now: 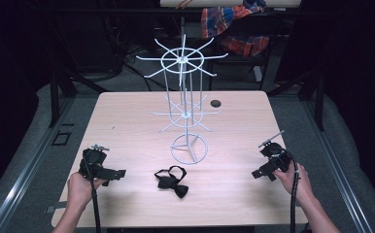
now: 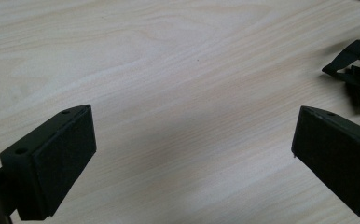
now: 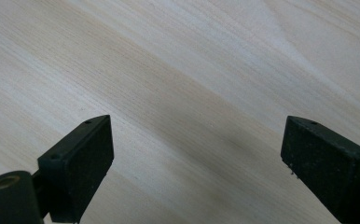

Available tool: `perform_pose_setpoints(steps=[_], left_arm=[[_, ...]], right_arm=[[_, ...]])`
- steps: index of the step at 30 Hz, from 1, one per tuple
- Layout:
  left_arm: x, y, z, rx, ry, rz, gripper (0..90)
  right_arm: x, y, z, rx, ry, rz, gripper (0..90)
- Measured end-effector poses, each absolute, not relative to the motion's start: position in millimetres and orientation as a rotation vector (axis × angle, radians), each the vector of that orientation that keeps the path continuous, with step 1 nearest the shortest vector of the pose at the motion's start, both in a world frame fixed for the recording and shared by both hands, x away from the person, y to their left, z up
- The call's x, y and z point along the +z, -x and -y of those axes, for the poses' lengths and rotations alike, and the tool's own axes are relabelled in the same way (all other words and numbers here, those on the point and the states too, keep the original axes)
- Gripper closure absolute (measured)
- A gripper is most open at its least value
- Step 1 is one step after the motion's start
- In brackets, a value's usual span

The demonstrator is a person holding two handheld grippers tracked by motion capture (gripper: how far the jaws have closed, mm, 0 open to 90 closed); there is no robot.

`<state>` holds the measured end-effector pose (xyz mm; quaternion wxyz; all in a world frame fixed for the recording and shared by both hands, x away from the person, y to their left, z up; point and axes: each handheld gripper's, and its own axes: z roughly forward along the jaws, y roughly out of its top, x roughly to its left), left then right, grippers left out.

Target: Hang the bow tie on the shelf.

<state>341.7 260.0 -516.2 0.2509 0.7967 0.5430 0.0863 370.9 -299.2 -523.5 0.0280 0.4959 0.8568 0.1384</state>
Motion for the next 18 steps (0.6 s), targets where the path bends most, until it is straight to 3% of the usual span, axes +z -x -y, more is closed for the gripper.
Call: perform_pose_setpoints(steps=[18], left_arm=[[-506.4,-341.2,-240.2,0.228,-2.142,-1.337,0.0]], right_arm=[[-524.3,-371.2,296.0,0.429,-1.5,-2.656,9.3]])
